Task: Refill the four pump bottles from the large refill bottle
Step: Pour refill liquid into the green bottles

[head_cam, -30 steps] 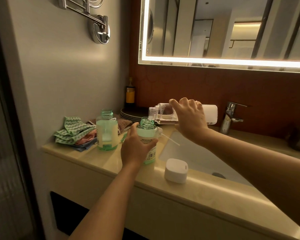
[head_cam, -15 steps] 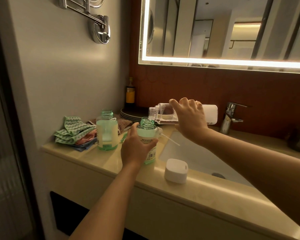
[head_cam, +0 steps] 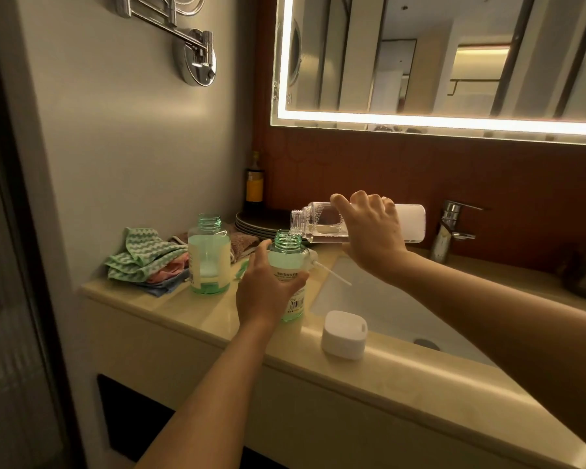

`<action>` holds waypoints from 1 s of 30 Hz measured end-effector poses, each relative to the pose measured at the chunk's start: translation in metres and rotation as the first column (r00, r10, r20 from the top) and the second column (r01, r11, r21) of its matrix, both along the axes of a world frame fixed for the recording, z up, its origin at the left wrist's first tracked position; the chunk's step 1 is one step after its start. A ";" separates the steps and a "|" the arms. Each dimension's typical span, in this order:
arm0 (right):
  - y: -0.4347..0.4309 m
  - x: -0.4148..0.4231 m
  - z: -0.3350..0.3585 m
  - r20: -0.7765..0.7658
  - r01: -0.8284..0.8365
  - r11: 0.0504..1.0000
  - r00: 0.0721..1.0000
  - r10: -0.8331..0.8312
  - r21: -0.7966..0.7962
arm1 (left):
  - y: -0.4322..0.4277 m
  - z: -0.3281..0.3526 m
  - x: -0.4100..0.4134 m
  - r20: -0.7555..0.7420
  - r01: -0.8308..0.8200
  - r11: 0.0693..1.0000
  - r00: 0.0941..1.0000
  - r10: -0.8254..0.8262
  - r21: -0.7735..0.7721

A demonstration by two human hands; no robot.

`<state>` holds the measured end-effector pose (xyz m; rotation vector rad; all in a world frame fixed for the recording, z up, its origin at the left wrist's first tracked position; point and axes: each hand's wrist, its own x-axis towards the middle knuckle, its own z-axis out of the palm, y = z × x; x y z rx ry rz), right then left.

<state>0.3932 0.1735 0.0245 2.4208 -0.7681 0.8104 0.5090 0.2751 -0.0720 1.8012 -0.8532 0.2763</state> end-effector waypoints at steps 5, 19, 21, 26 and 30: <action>-0.001 0.001 0.000 0.001 0.006 1.000 1.000 -0.006 -0.011 | 0.001 0.000 0.000 -0.003 0.010 1.000 1.000 -0.010 0.001; -0.001 0.001 0.000 -0.002 0.010 1.000 1.000 -0.010 -0.010 | 0.000 0.000 0.000 0.005 0.009 1.000 1.000 -0.009 0.002; 0.000 0.001 0.000 -0.001 0.008 1.000 1.000 -0.008 -0.013 | 0.000 0.000 0.000 0.008 0.006 1.000 1.000 -0.006 0.002; 0.000 0.001 0.000 -0.004 0.006 1.000 1.000 -0.006 -0.008 | 0.000 -0.001 0.001 0.007 0.003 1.000 1.000 -0.003 0.001; 0.000 0.001 0.000 -0.005 0.008 1.000 1.000 -0.008 -0.014 | 0.000 -0.001 0.001 0.008 0.001 1.000 1.000 -0.001 0.003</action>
